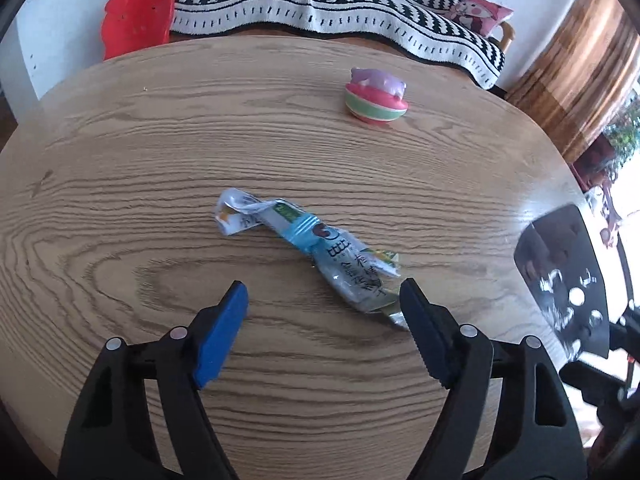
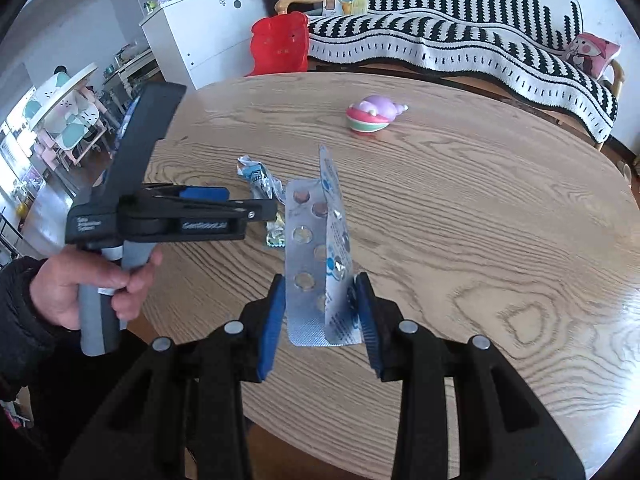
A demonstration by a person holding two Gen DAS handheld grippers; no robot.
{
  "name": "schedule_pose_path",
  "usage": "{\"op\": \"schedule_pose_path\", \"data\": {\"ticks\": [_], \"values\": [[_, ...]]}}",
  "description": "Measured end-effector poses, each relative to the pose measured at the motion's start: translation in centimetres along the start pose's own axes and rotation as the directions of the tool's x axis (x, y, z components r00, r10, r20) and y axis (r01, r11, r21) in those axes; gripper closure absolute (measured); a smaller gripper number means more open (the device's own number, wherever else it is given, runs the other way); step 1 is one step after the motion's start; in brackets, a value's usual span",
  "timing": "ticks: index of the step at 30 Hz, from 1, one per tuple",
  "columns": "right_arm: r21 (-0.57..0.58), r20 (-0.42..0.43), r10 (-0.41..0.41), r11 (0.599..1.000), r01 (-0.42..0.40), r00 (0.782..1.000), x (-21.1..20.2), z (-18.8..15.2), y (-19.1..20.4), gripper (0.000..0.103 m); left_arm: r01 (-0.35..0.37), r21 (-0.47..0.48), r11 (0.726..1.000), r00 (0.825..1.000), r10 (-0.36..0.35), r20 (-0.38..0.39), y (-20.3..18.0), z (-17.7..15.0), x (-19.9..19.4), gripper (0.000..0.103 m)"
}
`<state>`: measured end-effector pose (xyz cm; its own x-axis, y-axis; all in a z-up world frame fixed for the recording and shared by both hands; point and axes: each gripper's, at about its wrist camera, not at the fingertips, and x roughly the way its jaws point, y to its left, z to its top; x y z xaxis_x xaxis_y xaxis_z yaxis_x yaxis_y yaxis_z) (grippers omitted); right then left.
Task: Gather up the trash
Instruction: 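Grasp the silver pill blister pack with the right tool while the left tool grasps the blue snack wrapper, then carry blister pack and blue wrapper to the black bin and open both tools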
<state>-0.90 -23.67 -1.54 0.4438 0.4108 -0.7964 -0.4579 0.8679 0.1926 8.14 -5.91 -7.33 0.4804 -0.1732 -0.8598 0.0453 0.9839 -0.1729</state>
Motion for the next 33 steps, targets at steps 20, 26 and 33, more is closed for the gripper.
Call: {"op": "schedule_pose_path", "data": {"ticks": [20, 26, 33], "values": [[0.16, 0.044, -0.134, 0.979, 0.125, 0.99, -6.2, -3.8, -5.3, 0.067, -0.037, 0.099, 0.994, 0.995, 0.027, 0.099, -4.8, 0.4, -4.5, 0.091], [0.346, 0.011, -0.388, 0.866, 0.361, 0.921, -11.3, -8.9, -12.7, 0.067, 0.06, 0.214, 0.975, 0.981, -0.097, 0.169, -12.8, 0.5, -6.1, 0.091], [0.615, -0.108, -0.605, 0.583, 0.531, 0.789, -19.8, -19.9, -22.1, 0.067, 0.277, 0.441, 0.854, 0.938, -0.34, 0.07, -28.6, -4.2, -5.7, 0.091]]}}
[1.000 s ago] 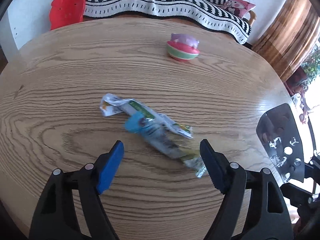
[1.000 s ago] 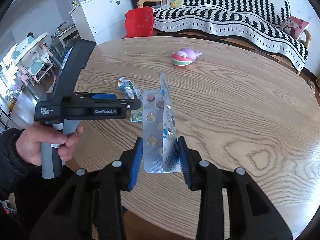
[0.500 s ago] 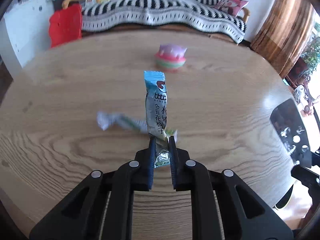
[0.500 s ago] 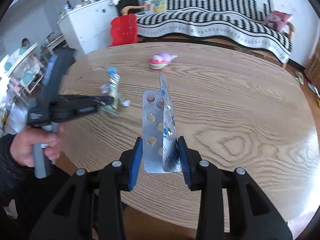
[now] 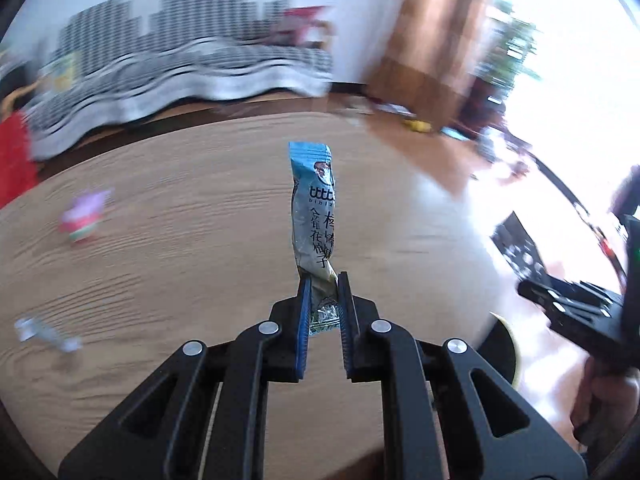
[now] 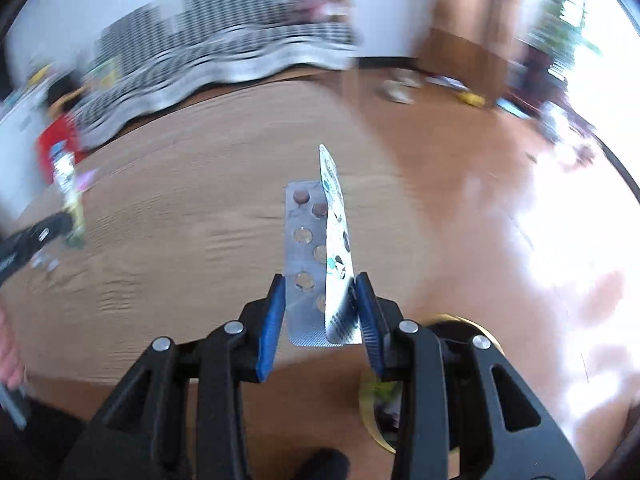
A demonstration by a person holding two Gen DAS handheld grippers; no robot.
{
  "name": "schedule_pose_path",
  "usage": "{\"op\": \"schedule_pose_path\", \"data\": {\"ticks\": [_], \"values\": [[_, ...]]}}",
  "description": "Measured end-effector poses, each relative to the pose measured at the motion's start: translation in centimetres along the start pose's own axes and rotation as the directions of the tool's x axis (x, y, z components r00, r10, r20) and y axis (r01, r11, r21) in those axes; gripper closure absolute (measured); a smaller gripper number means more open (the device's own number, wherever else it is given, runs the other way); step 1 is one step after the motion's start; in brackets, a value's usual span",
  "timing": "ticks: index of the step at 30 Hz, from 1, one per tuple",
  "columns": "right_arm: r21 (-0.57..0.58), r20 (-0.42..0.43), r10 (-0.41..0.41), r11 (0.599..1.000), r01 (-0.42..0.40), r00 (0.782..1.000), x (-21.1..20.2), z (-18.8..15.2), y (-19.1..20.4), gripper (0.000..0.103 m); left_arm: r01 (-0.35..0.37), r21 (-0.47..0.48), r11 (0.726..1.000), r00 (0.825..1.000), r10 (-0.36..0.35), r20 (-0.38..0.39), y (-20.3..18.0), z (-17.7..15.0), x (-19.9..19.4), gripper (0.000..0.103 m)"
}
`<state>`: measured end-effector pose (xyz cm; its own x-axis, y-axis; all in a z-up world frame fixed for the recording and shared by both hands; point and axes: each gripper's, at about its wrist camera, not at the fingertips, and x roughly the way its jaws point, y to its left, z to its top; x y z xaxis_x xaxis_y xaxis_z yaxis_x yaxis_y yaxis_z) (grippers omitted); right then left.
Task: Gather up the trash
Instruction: 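Carry blister pack and blue wrapper to the black bin and open both tools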
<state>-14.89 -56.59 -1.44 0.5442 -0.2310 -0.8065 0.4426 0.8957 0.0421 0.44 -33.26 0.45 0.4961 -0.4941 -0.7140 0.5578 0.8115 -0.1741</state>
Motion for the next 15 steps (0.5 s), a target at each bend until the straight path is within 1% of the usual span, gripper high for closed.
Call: {"op": "schedule_pose_path", "data": {"ticks": [1, 3, 4, 5, 6, 8, 10, 13, 15], "values": [[0.04, -0.007, -0.039, 0.998, 0.039, 0.999, 0.0, -0.5, -2.5, 0.067, 0.033, 0.023, 0.999, 0.999, -0.033, -0.003, -1.8, -0.1, 0.4, 0.091], [0.101, -0.034, -0.078, 0.992, 0.082, 0.996, 0.3, -1.8, -6.3, 0.067, 0.129, 0.085, 0.988, 0.992, -0.128, -0.019, -6.8, -0.5, 1.8, 0.091], [0.13, -0.059, -0.093, 0.986, 0.1, 0.994, 0.7, -2.7, -8.2, 0.067, 0.165, 0.107, 0.98, 0.986, -0.163, -0.028, -8.8, -0.9, 2.3, 0.091], [0.144, -0.079, -0.099, 0.984, 0.109, 0.992, 1.0, -3.2, -9.4, 0.067, 0.198, 0.13, 0.972, 0.98, -0.195, -0.037, -10.7, -1.4, 3.0, 0.091], [0.171, -0.122, -0.105, 0.977, 0.125, 0.987, 1.7, -4.2, -11.2, 0.067, 0.227, 0.152, 0.962, 0.974, -0.222, -0.048, -12.4, -2.0, 3.6, 0.091], [0.201, -0.18, -0.1, 0.97, 0.137, 0.978, 2.7, -5.5, -13.4, 0.067, 0.272, 0.191, 0.943, 0.962, -0.26, -0.086, -15.6, -3.1, 5.0, 0.091], [0.235, -0.251, -0.089, 0.96, 0.15, 0.964, 4.1, -7.1, -15.2, 0.067, 0.311, 0.213, 0.926, 0.949, -0.289, -0.13, -18.2, -4.3, 6.3, 0.091], [0.265, -0.327, -0.048, 0.954, 0.14, 0.944, 6.2, -9.0, -16.8, 0.067, 0.328, 0.239, 0.914, 0.941, -0.294, -0.169, -20.5, -5.3, 7.7, 0.091], [0.279, -0.36, -0.021, 0.951, 0.13, 0.933, 7.0, -10.0, -17.2, 0.067, 0.333, 0.249, 0.909, 0.938, -0.291, -0.19, -21.5, -5.5, 8.7, 0.091]]}}
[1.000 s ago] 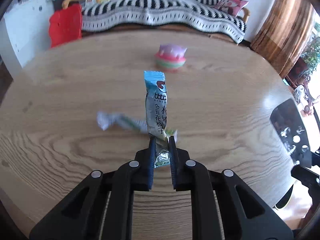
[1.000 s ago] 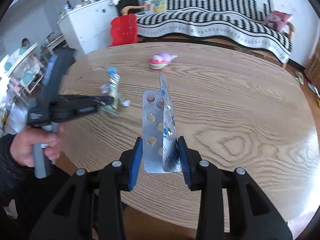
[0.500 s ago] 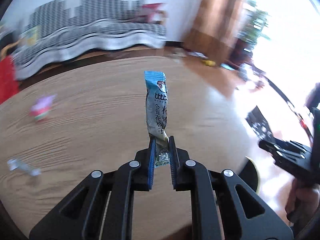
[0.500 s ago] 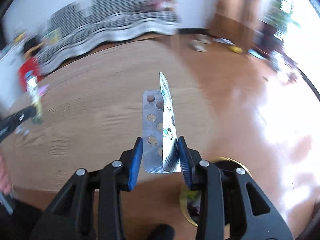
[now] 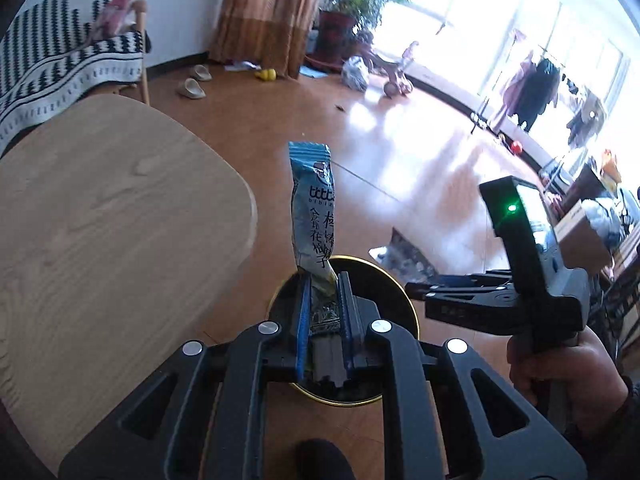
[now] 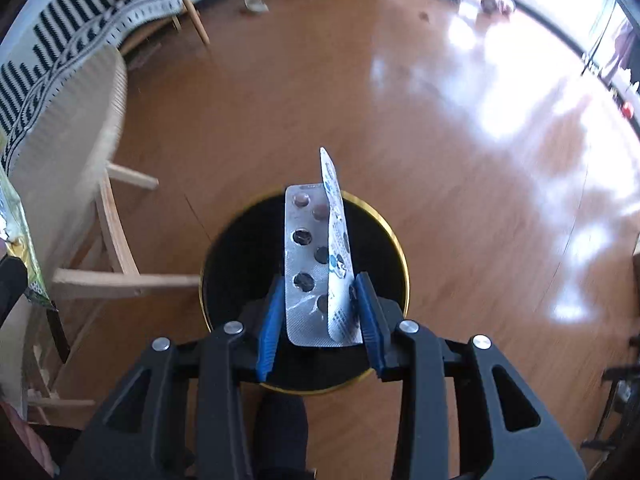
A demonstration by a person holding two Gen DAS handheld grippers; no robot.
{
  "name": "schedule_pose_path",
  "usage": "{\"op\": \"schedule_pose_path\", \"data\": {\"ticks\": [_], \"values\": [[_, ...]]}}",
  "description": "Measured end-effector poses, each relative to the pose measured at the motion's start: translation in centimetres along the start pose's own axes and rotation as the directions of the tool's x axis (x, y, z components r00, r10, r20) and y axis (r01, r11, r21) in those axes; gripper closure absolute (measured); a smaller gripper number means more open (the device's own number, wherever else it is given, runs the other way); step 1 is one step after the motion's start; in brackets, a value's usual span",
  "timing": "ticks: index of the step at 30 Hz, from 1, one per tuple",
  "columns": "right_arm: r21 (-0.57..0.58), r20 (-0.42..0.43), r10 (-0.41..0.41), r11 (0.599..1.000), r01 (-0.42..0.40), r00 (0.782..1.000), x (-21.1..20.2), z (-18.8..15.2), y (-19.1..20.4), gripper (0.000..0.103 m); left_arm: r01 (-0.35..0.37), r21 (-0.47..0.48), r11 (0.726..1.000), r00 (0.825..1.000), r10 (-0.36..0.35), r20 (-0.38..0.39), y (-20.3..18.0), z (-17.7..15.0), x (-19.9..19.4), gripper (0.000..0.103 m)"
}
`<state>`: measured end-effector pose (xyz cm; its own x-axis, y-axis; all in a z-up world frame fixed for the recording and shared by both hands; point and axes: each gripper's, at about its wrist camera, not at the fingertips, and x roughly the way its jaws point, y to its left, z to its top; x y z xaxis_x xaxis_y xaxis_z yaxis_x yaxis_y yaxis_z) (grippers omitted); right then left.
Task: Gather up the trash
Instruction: 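Carry blister pack and blue wrapper to the black bin and open both tools, then swing both tools back over the table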
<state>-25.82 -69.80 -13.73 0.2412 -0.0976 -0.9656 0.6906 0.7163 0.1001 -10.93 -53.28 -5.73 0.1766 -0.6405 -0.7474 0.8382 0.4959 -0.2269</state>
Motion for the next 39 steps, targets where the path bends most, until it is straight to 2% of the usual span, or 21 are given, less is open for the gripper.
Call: {"op": "schedule_pose_path", "data": {"ticks": [5, 13, 15, 16, 17, 22, 29, 32, 33, 35, 36, 37, 39], "values": [[0.007, -0.035, 0.015, 1.0, -0.015, 0.999, 1.1, 0.3, -0.5, 0.067, 0.002, -0.004, 1.0, 1.0, -0.003, -0.031, 0.0, 0.1, 1.6, 0.091], [0.008, -0.02, 0.038, 0.999, -0.038, 0.999, 0.6, 1.2, -0.4, 0.067, 0.009, -0.014, 1.0, 0.998, -0.01, -0.058, -0.2, 0.7, 3.0, 0.091], [0.013, -0.014, 0.043, 0.999, -0.043, 0.999, 0.2, 1.5, -0.7, 0.058, 0.01, -0.008, 1.0, 0.998, -0.01, -0.064, -0.2, 0.6, 3.3, 0.09], [0.016, -0.005, 0.043, 0.999, -0.043, 0.999, 0.0, 1.5, -0.8, 0.046, 0.01, -0.005, 1.0, 0.998, -0.011, -0.068, -0.1, 0.5, 3.4, 0.09], [0.017, 0.006, 0.041, 0.999, -0.041, 0.999, -0.3, 1.5, -0.8, 0.039, 0.012, -0.004, 1.0, 0.997, -0.012, -0.073, -0.1, 0.5, 3.6, 0.09], [0.047, 0.045, 0.038, 0.998, -0.04, 0.998, -1.5, 1.6, -1.3, 0.033, 0.036, -0.004, 0.999, 0.994, -0.037, -0.107, -0.1, 0.3, 4.8, 0.09], [0.14, 0.124, 0.007, 0.99, -0.025, 0.992, -3.8, 1.9, -3.4, 0.028, 0.114, -0.012, 0.993, 0.967, -0.114, -0.227, -1.0, -1.1, 8.7, 0.09], [0.154, 0.139, 0.005, 0.988, -0.027, 0.99, -4.4, 1.7, -4.0, 0.026, 0.137, -0.005, 0.991, 0.963, -0.134, -0.235, -1.6, -1.1, 9.4, 0.09], [0.156, 0.144, 0.001, 0.987, -0.023, 0.99, -4.6, 1.7, -4.1, 0.025, 0.151, 0.006, 0.989, 0.962, -0.145, -0.233, -1.8, -1.0, 9.5, 0.087], [0.155, 0.15, -0.006, 0.988, -0.018, 0.989, -4.7, 1.7, -4.2, 0.023, 0.148, 0.048, 0.988, 0.967, -0.134, -0.219, -2.5, -0.8, 9.5, 0.063], [0.157, 0.152, -0.008, 0.988, -0.016, 0.988, -4.8, 1.7, -4.3, 0.023, 0.142, 0.059, 0.988, 0.971, -0.127, -0.204, -2.6, -0.8, 9.4, 0.042], [0.161, 0.154, -0.007, 0.987, -0.018, 0.988, -4.9, 1.7, -4.4, 0.023, 0.138, 0.062, 0.988, 0.975, -0.125, -0.183, -2.6, -0.7, 9.0, 0.035], [0.169, 0.157, -0.003, 0.985, -0.024, 0.988, -5.1, 1.7, -4.4, 0.023, 0.134, 0.058, 0.989, 0.977, -0.122, -0.177, -2.3, -0.5, 8.6, 0.035]]}}
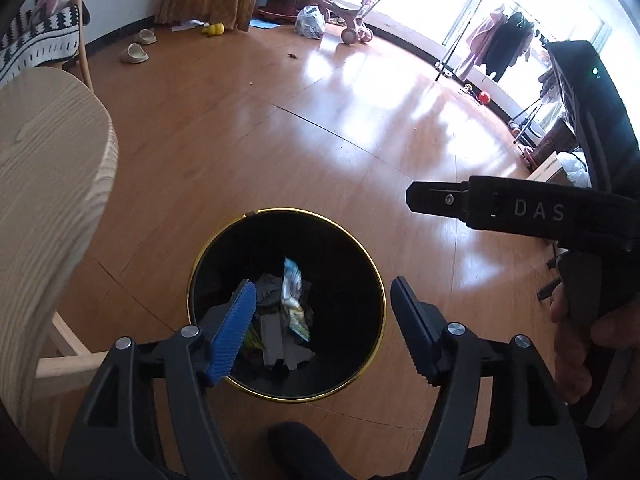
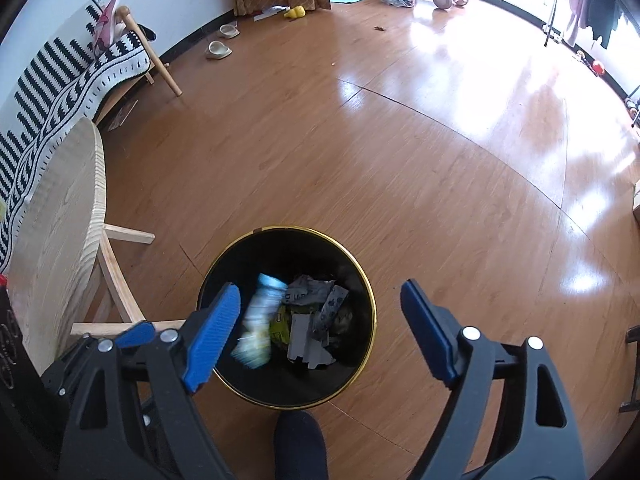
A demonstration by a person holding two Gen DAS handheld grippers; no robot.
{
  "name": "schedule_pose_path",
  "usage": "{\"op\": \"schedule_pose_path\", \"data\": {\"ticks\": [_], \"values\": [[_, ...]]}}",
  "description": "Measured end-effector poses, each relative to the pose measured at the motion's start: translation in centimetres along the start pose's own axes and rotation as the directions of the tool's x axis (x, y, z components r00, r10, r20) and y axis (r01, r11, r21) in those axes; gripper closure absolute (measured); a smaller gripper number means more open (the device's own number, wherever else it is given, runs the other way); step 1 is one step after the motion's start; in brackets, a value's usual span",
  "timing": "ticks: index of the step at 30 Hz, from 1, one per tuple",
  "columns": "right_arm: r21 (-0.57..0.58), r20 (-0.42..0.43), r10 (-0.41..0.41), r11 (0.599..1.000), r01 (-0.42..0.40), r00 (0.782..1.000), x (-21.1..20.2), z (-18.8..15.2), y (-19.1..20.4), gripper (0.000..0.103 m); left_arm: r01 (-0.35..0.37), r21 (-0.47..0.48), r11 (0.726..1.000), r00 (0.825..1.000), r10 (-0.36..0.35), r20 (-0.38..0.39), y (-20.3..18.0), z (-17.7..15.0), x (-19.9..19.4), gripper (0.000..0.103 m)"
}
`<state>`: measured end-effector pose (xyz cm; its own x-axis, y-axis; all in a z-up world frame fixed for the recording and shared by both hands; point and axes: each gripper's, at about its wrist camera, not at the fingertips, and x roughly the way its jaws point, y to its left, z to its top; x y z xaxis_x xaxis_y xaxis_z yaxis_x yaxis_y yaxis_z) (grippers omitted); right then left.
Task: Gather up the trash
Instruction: 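Swing both tools back over the table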
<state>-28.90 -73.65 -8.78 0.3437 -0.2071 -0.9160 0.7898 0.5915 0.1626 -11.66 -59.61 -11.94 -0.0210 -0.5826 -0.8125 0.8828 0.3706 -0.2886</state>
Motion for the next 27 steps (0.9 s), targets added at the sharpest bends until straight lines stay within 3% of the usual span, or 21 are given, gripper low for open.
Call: {"op": "schedule_pose_path", "data": {"ticks": [2, 6, 10, 14, 16, 19, 22, 24, 25, 27], "values": [[0.001, 0.009, 0.005, 1.0, -0.005, 1.0, -0.3, 0.2, 0.4, 0.023, -0.01, -0.018, 1.0, 1.0, 0.01, 0.01, 0.6, 0.0, -0.9, 0.033], [-0.028, 0.032, 0.026, 0.999, -0.025, 0.999, -1.2, 0.3, 3.1, 0.023, -0.064, -0.073, 0.995, 0.996, 0.068, 0.061, 2.7, -0.2, -4.6, 0.019], [-0.092, 0.055, 0.062, 0.994, -0.057, 0.997, -2.2, 0.4, 7.7, 0.023, -0.146, -0.136, 0.98, 0.979, 0.163, 0.122, 6.3, -0.8, -9.8, 0.011], [-0.201, 0.076, 0.127, 0.973, -0.11, 0.989, -3.3, -0.2, 15.2, 0.019, -0.237, -0.257, 0.937, 0.945, 0.284, 0.164, 11.3, -2.5, -16.3, 0.011], [-0.265, 0.068, 0.166, 0.954, -0.143, 0.984, -3.5, -1.0, 19.7, 0.019, -0.284, -0.33, 0.9, 0.919, 0.354, 0.173, 14.2, -3.9, -19.5, 0.011], [-0.353, 0.043, 0.209, 0.918, -0.181, 0.977, -3.3, -2.4, 25.9, 0.018, -0.36, -0.473, 0.804, 0.866, 0.477, 0.152, 19.3, -7.0, -24.7, 0.01], [-0.429, -0.009, 0.238, 0.877, -0.219, 0.971, -2.8, -3.8, 31.9, 0.018, -0.419, -0.625, 0.659, 0.792, 0.601, 0.103, 24.3, -11.5, -29.6, 0.01], [-0.471, -0.026, 0.256, 0.849, -0.238, 0.966, -2.8, -4.8, 35.5, 0.018, -0.474, -0.725, 0.499, 0.712, 0.702, 0.018, 27.6, -15.4, -32.4, 0.01], [-0.488, -0.033, 0.263, 0.838, -0.245, 0.964, -2.8, -5.2, 36.9, 0.018, -0.484, -0.762, 0.43, 0.683, 0.73, -0.022, 28.7, -16.9, -33.2, 0.01], [-0.531, -0.056, 0.281, 0.804, -0.267, 0.958, -2.8, -6.6, 40.8, 0.018, -0.486, -0.833, 0.266, 0.643, 0.754, -0.134, 31.9, -20.7, -35.2, 0.01]]}}
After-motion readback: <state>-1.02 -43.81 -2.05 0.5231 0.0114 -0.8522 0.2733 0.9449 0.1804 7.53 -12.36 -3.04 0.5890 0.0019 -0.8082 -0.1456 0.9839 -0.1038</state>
